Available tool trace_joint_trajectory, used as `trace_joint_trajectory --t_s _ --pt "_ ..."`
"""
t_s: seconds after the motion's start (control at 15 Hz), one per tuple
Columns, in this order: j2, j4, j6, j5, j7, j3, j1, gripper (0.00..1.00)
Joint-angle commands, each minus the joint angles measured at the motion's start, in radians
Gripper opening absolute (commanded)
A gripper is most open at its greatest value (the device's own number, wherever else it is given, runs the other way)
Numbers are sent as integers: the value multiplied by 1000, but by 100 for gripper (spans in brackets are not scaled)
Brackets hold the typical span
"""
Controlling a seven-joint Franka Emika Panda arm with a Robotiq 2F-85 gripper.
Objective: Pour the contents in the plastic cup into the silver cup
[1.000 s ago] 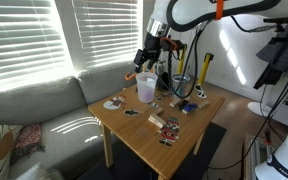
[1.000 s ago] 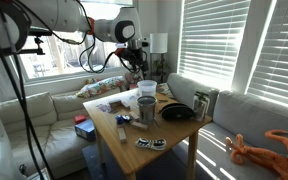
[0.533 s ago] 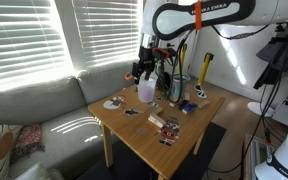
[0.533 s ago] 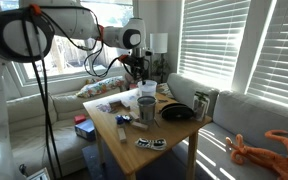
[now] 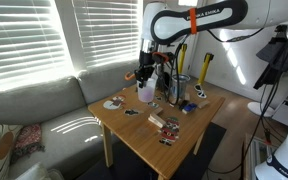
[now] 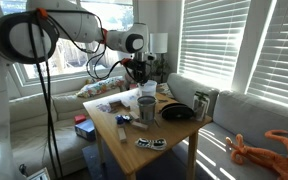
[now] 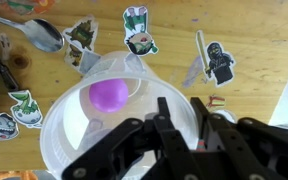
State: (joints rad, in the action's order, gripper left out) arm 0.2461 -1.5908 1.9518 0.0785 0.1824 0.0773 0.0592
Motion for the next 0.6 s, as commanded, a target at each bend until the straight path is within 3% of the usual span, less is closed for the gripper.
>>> trace_joint_trajectory --t_s 0.0,0.53 --pt "-40 -52 30 70 -60 -9 -20 1" --pt "-252 -242 168 225 -170 -44 -84 1"
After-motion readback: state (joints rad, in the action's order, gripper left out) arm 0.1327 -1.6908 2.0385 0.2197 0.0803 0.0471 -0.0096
